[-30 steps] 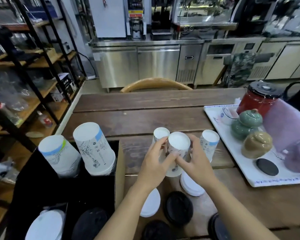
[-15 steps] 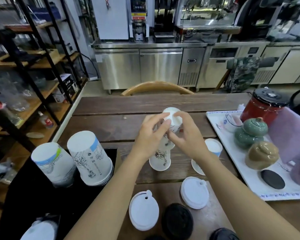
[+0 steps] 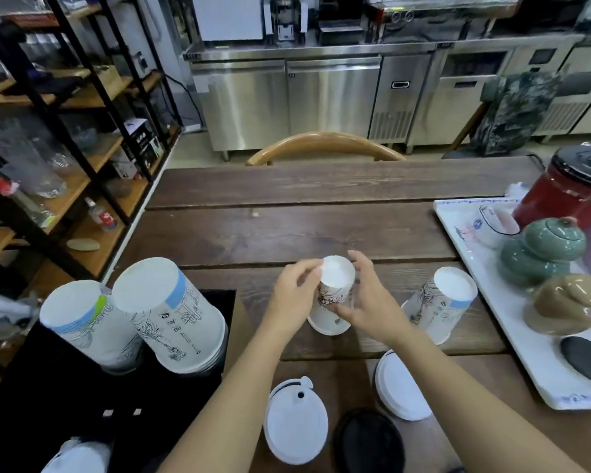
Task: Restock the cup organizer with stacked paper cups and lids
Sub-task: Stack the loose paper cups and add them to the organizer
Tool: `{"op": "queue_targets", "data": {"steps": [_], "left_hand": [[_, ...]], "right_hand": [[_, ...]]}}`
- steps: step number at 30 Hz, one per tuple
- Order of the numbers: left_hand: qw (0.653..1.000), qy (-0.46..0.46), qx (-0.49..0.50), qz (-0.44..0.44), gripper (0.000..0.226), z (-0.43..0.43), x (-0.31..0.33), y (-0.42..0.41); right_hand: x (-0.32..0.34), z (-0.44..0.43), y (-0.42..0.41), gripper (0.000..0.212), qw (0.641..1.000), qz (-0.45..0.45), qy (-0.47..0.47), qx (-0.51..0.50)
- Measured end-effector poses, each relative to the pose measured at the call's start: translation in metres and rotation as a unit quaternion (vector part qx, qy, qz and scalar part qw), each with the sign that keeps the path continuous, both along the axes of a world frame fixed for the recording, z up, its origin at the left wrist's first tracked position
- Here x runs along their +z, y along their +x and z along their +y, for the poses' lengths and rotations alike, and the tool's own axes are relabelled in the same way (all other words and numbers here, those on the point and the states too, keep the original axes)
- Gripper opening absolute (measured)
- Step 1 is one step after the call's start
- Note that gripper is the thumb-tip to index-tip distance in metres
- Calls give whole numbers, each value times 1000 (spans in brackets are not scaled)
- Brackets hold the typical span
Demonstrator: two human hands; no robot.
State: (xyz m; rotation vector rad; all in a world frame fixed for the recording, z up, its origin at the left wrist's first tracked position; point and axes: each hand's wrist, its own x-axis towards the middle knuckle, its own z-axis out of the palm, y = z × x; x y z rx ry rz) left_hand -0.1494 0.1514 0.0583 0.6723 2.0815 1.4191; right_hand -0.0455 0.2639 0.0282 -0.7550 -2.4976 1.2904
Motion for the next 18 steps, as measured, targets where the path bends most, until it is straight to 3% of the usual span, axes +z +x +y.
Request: {"op": "queue_targets", "data": {"steps": [3,6,10,14,18], "left_hand": [[990,-10,98,-96,33,6,-8,0],[983,-88,68,-149,34,12,-27,0],[966,-90,31,-240,28,7,-32,8],[955,-59,60,-285,27,3,-23,10],[965,40,84,-247,24,8,7,13]], "right_hand": [[-9,-3,-1,113,992,21,-113,-41],[-15,-2,-2,93,990,-32,-136,-32],[-17,-3,-3,79,988,-48,-141,-43],[-5,-10,-2,84,991,19,-129,-43],[22,-10,0,81,990,95,-90,-56]]}}
